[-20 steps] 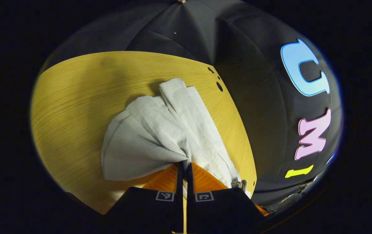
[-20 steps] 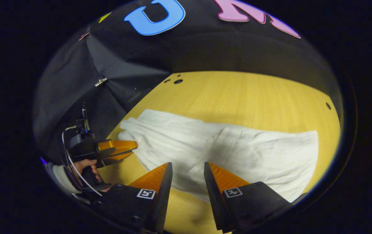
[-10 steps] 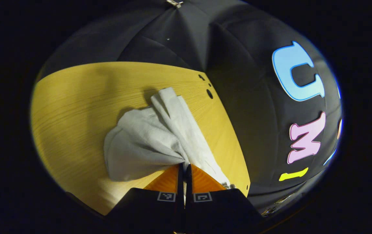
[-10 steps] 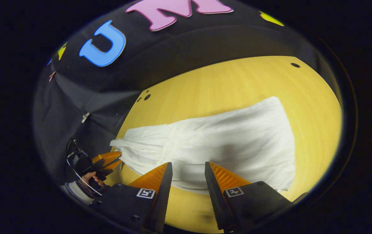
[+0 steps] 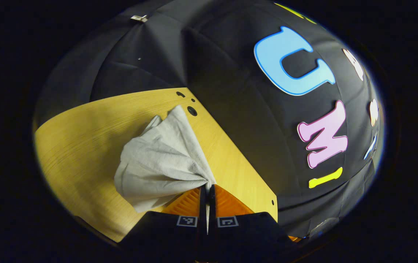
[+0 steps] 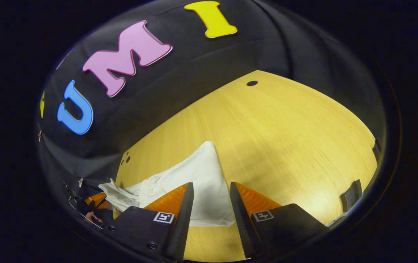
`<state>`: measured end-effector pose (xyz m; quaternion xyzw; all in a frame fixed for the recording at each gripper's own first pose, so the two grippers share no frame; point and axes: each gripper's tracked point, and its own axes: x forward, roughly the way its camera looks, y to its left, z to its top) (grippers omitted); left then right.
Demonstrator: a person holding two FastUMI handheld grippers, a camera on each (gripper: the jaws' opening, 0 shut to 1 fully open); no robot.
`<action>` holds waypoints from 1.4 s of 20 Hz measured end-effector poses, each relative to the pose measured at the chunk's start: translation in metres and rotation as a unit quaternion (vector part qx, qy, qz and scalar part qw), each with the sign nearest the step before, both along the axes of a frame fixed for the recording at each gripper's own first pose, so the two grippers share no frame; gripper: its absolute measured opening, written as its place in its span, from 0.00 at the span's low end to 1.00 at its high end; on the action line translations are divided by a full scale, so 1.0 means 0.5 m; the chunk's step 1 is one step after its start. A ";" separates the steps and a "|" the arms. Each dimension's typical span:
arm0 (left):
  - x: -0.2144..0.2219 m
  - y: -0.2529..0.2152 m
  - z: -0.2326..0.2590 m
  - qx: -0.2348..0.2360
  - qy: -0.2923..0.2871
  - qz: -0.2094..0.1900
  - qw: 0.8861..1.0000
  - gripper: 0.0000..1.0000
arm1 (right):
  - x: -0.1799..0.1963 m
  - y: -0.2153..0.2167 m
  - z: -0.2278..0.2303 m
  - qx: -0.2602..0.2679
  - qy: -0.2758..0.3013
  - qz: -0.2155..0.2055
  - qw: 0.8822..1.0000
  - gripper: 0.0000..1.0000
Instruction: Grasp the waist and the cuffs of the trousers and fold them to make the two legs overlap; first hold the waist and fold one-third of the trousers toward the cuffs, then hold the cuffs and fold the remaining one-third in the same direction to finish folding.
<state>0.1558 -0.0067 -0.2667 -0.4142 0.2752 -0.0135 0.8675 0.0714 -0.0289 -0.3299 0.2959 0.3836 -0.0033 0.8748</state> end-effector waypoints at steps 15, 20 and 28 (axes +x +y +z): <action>-0.009 -0.472 0.135 0.146 -0.132 -0.298 0.934 0.05 | -0.077 -0.171 0.037 -0.004 -0.008 -0.067 0.998 0.63; -0.024 -0.600 0.063 0.198 -0.124 -0.382 0.894 0.06 | -0.113 -0.207 0.042 -0.005 -0.003 -0.091 0.996 0.63; -0.100 -0.678 -0.036 0.278 -0.118 -0.509 0.806 0.16 | -0.155 -0.259 0.054 -0.010 -0.004 -0.134 0.991 0.63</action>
